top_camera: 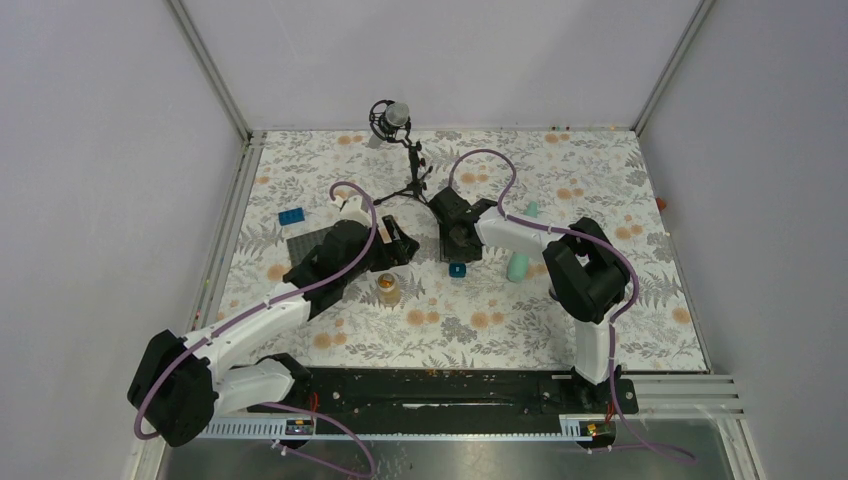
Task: Sort the pills into containers
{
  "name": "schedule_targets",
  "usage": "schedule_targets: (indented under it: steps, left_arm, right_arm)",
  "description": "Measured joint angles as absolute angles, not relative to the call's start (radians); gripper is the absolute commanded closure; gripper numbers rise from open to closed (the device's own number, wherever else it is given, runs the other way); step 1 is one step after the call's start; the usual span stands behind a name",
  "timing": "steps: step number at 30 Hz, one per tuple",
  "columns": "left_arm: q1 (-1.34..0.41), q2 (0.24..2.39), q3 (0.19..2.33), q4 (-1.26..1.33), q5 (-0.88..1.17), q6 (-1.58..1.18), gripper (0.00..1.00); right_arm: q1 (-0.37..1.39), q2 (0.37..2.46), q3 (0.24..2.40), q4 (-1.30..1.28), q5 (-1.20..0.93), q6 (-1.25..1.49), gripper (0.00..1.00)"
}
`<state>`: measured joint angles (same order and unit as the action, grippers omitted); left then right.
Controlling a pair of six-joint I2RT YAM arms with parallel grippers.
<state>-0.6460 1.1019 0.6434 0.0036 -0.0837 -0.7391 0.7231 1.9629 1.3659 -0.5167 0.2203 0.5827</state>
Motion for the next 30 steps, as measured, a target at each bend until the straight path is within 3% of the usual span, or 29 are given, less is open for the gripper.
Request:
schedule_targets:
  steps: [4, 6, 14, 30]
  left_arm:
    - [-0.646, 1.104, 0.638, 0.01, -0.082, -0.741, 0.2]
    - [-0.646, 1.106, 0.632, 0.017, -0.079, -0.742, 0.2]
    - [-0.646, 1.132, 0.601, 0.068, -0.012, -0.75, 0.2]
    - [-0.681, 1.291, 0.593, 0.374, 0.281, -0.944, 0.26]
  right_arm:
    - [0.723, 1.963, 1.366, -0.523, 0.226, 0.605, 0.63]
    - [0.723, 1.963, 1.366, -0.522, 0.226, 0.612, 0.66]
    - [0.723, 1.897, 1.331, -0.511, 0.208, 0.619, 0.68]
    - [0.725, 1.469, 1.226, -0.458, 0.072, 0.681, 0.68]
